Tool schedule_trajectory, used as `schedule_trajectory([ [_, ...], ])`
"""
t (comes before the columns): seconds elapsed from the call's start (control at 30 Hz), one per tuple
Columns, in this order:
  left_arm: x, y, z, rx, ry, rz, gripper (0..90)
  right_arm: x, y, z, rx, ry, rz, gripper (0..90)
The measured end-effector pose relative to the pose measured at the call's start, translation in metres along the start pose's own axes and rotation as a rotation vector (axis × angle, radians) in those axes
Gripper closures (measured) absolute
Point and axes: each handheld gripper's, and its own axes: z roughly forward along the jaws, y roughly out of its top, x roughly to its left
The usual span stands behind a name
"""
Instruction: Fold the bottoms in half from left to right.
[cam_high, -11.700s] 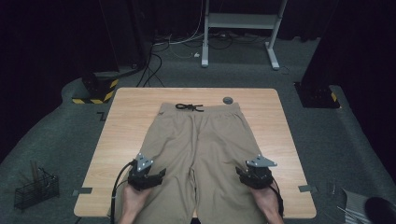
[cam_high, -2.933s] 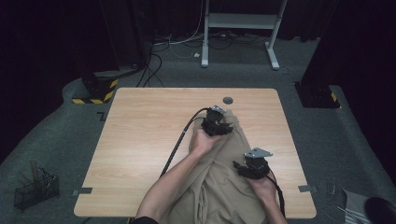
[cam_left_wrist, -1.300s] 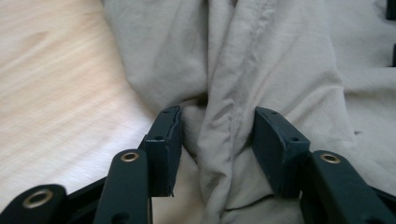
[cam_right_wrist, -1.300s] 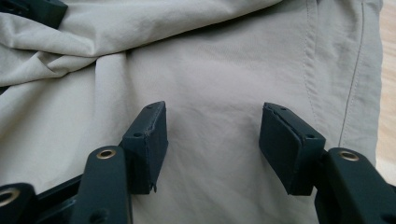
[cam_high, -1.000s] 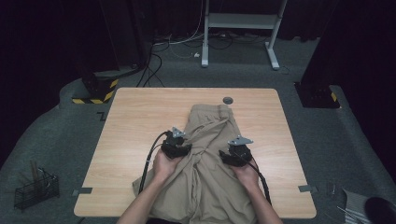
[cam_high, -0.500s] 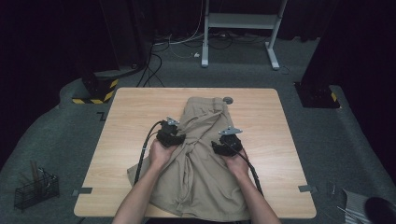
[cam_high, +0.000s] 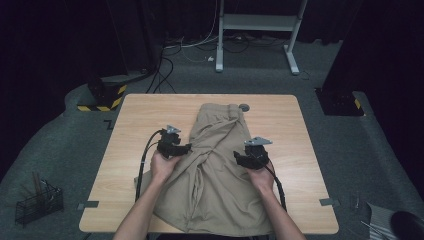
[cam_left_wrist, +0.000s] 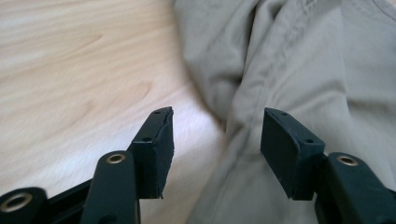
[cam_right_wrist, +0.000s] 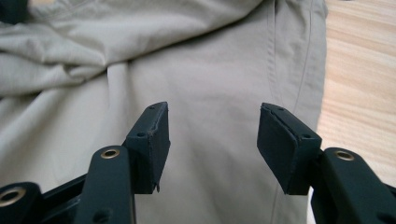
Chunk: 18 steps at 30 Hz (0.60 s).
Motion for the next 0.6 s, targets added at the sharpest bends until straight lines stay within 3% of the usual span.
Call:
schedule_trajectory([
  [0.17, 0.004, -0.016, -0.029, 0.004, -0.019, -0.022, 42.1, 0.003, -0.013, -0.013, -0.002, 0.007, -0.021, 44.1],
  [0.27, 0.008, -0.029, -0.039, 0.019, -0.004, -0.035, 41.4, 0.002, -0.021, -0.024, -0.008, 0.008, -0.026, 45.1],
  [0.47, 0.012, -0.054, -0.041, 0.078, 0.031, -0.057, 40.8, 0.000, -0.033, -0.048, -0.041, 0.015, -0.026, 52.4],
  [0.6, 0.012, -0.063, -0.040, 0.060, 0.052, -0.050, 42.4, -0.004, -0.039, -0.049, 0.003, 0.005, -0.027, 55.6],
])
